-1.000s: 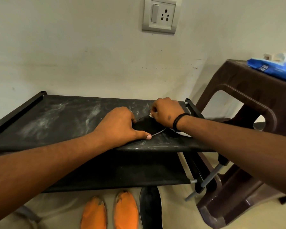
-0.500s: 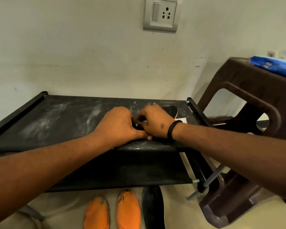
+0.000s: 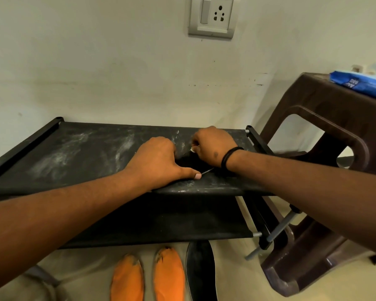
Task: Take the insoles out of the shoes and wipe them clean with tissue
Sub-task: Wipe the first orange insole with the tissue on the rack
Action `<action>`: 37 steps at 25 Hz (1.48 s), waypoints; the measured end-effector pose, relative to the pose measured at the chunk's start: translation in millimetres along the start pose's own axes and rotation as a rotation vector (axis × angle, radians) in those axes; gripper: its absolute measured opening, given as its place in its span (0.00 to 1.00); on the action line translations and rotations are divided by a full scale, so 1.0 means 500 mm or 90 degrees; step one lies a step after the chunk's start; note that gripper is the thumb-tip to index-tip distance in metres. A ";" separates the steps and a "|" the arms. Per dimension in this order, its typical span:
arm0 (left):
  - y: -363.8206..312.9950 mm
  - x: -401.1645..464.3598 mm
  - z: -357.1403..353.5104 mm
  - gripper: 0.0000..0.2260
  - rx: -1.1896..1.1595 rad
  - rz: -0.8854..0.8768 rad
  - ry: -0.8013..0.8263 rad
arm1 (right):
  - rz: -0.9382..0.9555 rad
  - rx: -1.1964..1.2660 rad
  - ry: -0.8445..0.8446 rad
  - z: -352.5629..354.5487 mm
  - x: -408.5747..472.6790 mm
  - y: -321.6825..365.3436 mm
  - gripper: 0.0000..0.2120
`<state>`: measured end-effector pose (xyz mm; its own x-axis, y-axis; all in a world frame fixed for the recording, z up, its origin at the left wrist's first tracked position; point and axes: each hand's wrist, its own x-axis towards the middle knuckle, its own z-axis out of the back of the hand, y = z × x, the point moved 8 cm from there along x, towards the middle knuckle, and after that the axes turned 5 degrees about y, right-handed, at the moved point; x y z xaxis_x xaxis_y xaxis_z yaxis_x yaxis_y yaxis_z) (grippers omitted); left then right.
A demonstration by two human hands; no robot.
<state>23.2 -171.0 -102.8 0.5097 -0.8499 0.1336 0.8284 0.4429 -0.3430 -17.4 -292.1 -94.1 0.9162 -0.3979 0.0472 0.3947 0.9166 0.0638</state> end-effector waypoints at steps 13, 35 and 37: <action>0.001 -0.009 0.004 0.33 -0.001 0.008 0.011 | 0.137 0.131 0.085 -0.025 -0.041 0.072 0.06; -0.072 0.022 -0.001 0.33 -0.022 -0.116 0.124 | 0.021 0.070 0.010 0.129 -0.091 -0.096 0.04; -0.054 0.021 0.009 0.32 -0.069 -0.115 0.168 | 0.018 0.030 -0.008 0.138 -0.103 -0.105 0.04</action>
<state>7.3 -190.3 -87.9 0.2670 -0.9629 -0.0389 0.8631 0.2569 -0.4348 -90.1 -322.5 -30.9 0.9260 -0.3725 0.0615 0.3647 0.9246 0.1098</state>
